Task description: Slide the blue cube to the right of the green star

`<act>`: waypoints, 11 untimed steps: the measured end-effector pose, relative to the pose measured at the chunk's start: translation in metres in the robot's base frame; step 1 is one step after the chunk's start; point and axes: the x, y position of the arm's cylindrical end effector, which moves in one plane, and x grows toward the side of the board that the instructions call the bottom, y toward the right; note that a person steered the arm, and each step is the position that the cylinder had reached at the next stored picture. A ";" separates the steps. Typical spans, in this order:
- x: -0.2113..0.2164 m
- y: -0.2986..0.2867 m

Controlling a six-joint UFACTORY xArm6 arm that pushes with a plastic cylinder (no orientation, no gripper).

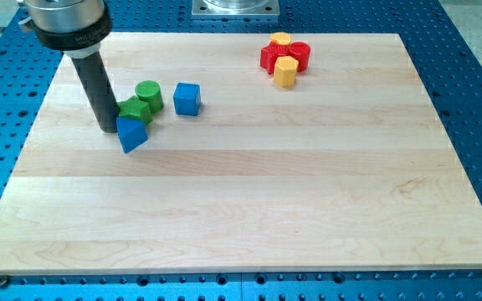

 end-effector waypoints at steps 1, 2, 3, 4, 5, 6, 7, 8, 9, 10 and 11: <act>0.000 0.015; 0.006 -0.014; 0.065 -0.039; 0.109 -0.005; 0.099 0.086; 0.037 0.167; -0.047 0.156; -0.073 0.133; -0.062 0.108; -0.030 0.124; -0.013 0.210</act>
